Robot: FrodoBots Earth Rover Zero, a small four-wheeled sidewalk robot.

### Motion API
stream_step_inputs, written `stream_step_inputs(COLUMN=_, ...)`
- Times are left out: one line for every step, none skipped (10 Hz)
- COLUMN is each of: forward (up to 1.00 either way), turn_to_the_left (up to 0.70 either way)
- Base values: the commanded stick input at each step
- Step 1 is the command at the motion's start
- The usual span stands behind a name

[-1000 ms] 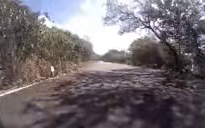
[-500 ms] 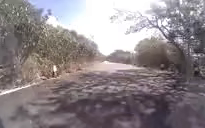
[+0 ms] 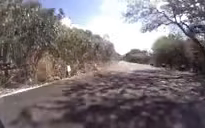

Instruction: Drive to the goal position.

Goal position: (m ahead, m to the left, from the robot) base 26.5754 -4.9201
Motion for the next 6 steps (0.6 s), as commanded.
stream_step_inputs(forward=0.50, turn_to_the_left=0.00)
stream_step_inputs(forward=0.50, turn_to_the_left=0.00)
stream_step_inputs(forward=0.50, turn_to_the_left=0.00)
stream_step_inputs(forward=0.50, turn_to_the_left=0.00)
stream_step_inputs(forward=0.50, turn_to_the_left=0.00)
stream_step_inputs(forward=0.50, turn_to_the_left=0.00)
